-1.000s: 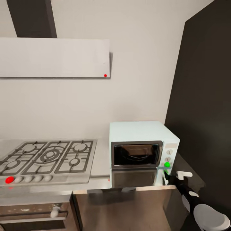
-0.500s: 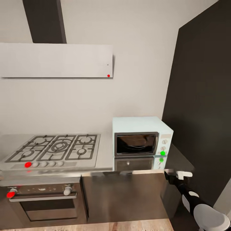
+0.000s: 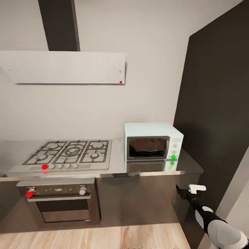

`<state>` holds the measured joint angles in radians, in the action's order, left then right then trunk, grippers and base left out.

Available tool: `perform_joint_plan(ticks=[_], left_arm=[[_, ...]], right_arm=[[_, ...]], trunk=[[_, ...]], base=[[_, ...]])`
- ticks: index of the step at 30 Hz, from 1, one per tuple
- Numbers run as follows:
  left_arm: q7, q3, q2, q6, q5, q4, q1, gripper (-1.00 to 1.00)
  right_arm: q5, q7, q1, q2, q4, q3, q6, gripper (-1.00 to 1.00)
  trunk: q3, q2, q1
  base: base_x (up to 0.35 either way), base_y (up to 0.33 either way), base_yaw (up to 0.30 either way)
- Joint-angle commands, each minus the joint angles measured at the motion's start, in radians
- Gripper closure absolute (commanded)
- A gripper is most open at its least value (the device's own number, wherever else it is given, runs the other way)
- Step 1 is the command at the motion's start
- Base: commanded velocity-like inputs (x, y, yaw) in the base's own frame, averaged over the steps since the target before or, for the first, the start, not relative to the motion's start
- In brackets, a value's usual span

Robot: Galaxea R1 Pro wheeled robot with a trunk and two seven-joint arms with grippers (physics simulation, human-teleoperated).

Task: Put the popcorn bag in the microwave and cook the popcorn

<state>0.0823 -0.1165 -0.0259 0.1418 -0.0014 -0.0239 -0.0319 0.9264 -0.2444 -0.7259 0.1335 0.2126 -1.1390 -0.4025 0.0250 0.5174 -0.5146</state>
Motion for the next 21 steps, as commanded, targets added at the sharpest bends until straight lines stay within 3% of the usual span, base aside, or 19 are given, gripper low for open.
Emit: perform_joint_plan(ticks=[1,6,10,16,19,21], left_arm=[[0.004,-0.008,0.0,0.007,0.0,-0.002,0.0,-1.0],[0.004,-0.008,0.0,0.007,0.0,-0.002,0.0,-1.0],[0.004,-0.008,0.0,0.007,0.0,-0.002,0.0,-1.0],[0.004,-0.008,-0.002,0.007,0.0,-0.002,0.0,-1.0],[0.004,-0.008,-0.003,0.006,0.0,-0.002,0.0,-1.0],[0.004,-0.008,-0.003,0.006,0.0,-0.002,0.001,-1.0]], right_arm=[[0.003,-0.007,-0.001,0.0,0.001,-0.009,-0.002,-1.0],[0.003,-0.007,-0.001,0.0,-0.002,-0.008,-0.002,-1.0],[0.003,-0.004,0.025,-0.002,-0.109,-0.01,0.0,-1.0],[0.003,-0.001,0.194,-0.002,-0.16,-0.01,0.006,-1.0],[0.004,0.008,0.314,-0.002,-0.2,-0.009,0.009,-1.0],[0.004,0.081,0.42,-0.002,-0.246,-0.008,0.009,-1.0]], trunk=[[0.002,0.002,-0.001],[0.002,0.002,-0.001],[0.002,0.002,-0.001],[0.002,0.002,-0.001],[0.002,0.002,-0.001],[0.002,0.002,-0.001]], base=[[0.0,0.0,0.0],[-0.085,0.067,0.0],[-0.235,0.2,0.0],[-0.241,0.207,0.0],[-0.216,0.184,0.0],[-0.067,0.057,0.0]])
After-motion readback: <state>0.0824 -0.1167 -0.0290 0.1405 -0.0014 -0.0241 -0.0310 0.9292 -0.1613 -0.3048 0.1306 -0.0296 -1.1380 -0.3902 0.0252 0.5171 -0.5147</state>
